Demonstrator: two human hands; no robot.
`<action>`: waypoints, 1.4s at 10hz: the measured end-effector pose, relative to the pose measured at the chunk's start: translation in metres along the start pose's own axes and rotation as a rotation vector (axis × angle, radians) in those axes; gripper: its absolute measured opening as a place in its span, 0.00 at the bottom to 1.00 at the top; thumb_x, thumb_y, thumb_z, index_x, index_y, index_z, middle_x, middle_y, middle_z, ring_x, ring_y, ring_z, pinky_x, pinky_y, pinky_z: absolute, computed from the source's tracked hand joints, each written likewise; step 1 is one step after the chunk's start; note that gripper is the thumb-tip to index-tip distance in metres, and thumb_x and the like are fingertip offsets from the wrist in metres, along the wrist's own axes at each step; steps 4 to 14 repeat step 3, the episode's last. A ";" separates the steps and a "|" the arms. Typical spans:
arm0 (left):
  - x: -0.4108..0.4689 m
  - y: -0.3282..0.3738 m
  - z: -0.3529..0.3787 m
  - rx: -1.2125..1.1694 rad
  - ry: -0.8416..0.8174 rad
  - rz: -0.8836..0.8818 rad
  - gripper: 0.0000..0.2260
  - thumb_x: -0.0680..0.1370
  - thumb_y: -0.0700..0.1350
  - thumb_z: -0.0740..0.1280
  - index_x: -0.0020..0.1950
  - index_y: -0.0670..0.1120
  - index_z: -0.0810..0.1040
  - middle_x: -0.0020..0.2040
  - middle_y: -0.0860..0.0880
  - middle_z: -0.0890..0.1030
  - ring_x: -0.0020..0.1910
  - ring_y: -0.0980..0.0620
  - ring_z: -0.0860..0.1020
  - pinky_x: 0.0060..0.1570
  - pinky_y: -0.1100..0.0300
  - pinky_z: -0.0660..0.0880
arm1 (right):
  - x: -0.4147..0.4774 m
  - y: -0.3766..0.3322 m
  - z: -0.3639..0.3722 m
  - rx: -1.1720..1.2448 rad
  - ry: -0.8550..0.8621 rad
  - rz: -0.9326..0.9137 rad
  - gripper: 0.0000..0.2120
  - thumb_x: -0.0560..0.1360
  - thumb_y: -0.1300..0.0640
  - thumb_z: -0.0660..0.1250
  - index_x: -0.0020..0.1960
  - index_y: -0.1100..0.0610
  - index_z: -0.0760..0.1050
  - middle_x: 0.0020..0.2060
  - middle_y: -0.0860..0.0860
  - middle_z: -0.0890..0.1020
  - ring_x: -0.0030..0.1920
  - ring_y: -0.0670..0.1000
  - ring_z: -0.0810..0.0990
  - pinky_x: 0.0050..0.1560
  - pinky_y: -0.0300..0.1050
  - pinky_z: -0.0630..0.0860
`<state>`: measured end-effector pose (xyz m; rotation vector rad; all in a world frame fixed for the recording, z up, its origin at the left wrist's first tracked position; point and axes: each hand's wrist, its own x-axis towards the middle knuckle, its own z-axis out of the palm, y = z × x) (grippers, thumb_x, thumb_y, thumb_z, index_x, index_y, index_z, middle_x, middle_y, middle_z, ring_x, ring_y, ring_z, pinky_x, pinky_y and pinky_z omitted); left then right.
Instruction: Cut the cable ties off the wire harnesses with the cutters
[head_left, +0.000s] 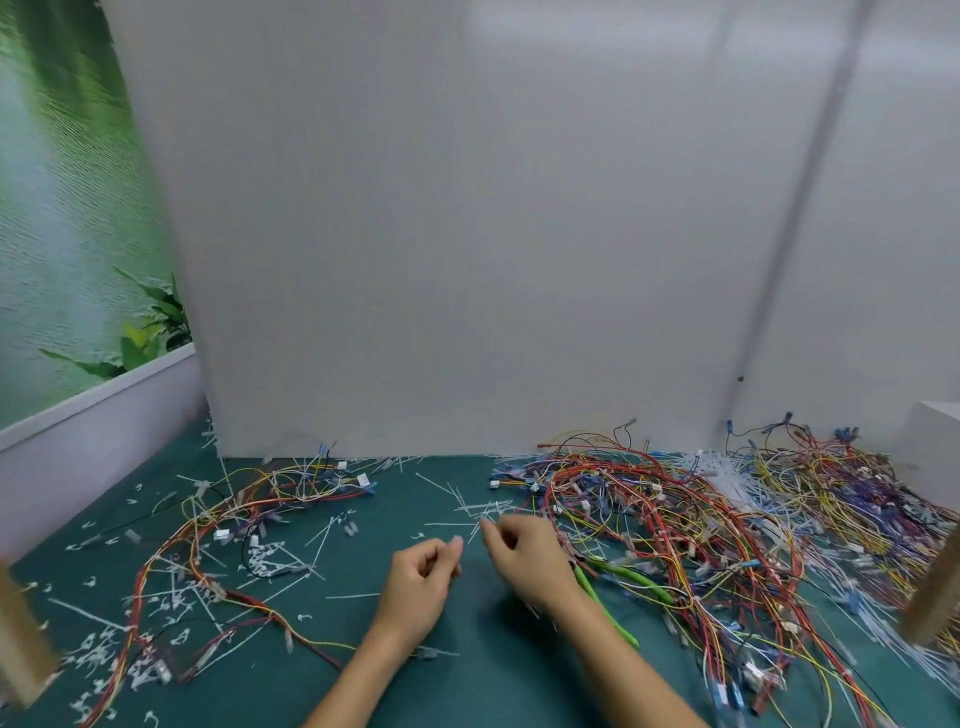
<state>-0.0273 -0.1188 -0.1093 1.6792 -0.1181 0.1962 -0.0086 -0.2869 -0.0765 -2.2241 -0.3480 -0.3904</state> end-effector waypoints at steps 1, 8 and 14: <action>-0.001 -0.003 0.000 0.024 -0.027 0.046 0.21 0.75 0.64 0.67 0.32 0.49 0.76 0.25 0.51 0.64 0.27 0.51 0.61 0.29 0.59 0.58 | -0.011 0.017 0.007 0.026 0.022 0.057 0.24 0.83 0.54 0.66 0.29 0.57 0.66 0.25 0.49 0.65 0.29 0.46 0.61 0.35 0.49 0.60; 0.001 -0.005 -0.003 -0.052 -0.020 0.055 0.21 0.74 0.64 0.68 0.34 0.47 0.78 0.26 0.49 0.63 0.27 0.51 0.60 0.28 0.59 0.57 | -0.002 0.018 -0.007 0.158 0.095 0.117 0.25 0.83 0.51 0.66 0.32 0.63 0.69 0.25 0.48 0.69 0.29 0.46 0.65 0.34 0.47 0.64; 0.001 -0.005 -0.003 -0.052 -0.020 0.055 0.21 0.74 0.64 0.68 0.34 0.47 0.78 0.26 0.49 0.63 0.27 0.51 0.60 0.28 0.59 0.57 | -0.002 0.018 -0.007 0.158 0.095 0.117 0.25 0.83 0.51 0.66 0.32 0.63 0.69 0.25 0.48 0.69 0.29 0.46 0.65 0.34 0.47 0.64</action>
